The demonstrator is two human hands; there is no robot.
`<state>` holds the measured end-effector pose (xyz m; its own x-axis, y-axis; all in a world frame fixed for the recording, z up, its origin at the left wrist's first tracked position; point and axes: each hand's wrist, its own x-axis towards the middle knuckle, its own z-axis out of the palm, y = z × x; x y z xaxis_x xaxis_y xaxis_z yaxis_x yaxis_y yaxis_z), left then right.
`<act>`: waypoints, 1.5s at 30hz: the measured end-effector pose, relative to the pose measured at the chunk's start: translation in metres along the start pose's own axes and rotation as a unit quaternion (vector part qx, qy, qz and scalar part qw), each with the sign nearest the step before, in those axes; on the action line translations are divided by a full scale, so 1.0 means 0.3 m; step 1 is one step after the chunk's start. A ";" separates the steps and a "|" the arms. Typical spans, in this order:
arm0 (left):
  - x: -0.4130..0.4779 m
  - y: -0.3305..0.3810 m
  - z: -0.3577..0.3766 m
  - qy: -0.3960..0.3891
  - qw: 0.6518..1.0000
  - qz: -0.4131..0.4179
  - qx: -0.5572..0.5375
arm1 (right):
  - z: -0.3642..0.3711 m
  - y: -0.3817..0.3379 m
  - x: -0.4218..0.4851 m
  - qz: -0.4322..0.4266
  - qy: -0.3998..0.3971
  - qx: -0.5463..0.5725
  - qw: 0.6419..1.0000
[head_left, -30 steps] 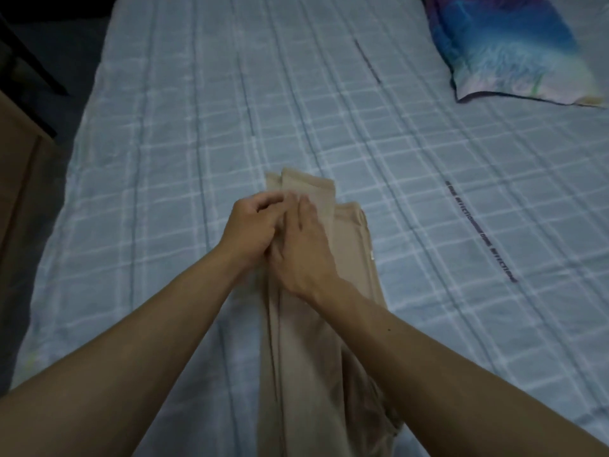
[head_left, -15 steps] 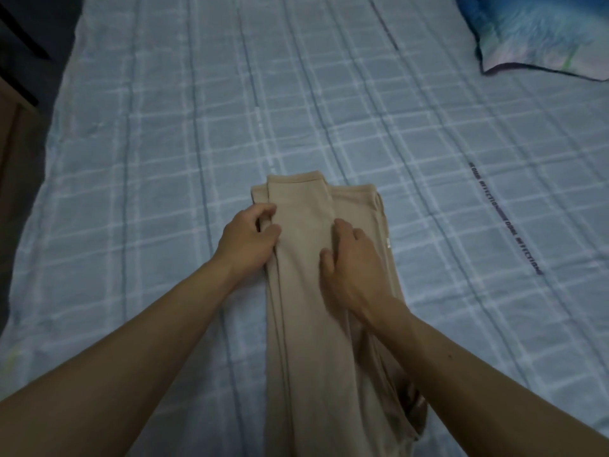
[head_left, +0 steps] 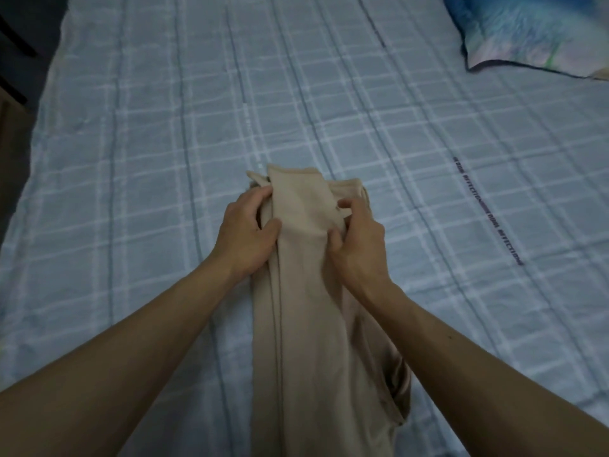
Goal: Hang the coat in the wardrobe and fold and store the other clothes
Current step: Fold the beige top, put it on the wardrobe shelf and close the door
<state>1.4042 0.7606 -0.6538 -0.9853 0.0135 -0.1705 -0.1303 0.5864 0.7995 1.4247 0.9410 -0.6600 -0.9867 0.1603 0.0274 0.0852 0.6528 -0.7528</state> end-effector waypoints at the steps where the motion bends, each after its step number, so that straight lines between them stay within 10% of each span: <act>1: 0.000 0.006 0.003 -0.002 1.000 0.006 0.001 | -0.009 0.007 0.002 -0.010 0.014 0.006 1.000; 8: -0.035 0.020 0.042 0.002 0.986 -0.058 0.155 | -0.055 0.057 -0.049 0.035 -0.072 -0.009 0.997; 16: -0.207 0.055 0.221 -0.046 0.912 0.218 0.344 | -0.188 0.144 -0.287 0.037 -0.111 -0.062 0.991; 29: -0.434 0.023 0.312 -0.069 0.926 0.107 0.355 | -0.329 0.285 -0.599 -0.010 -0.240 -0.099 0.966; 45: -0.529 -0.015 0.334 -0.067 0.914 0.079 0.393 | -0.367 0.345 -0.635 -0.066 -0.064 -0.055 0.994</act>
<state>1.5723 0.8369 -0.6880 -0.9554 0.2172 -0.2000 0.1849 0.9682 0.1682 1.6368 1.0594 -0.6706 -0.9992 -0.0227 0.0319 -0.0382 0.7394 -0.6721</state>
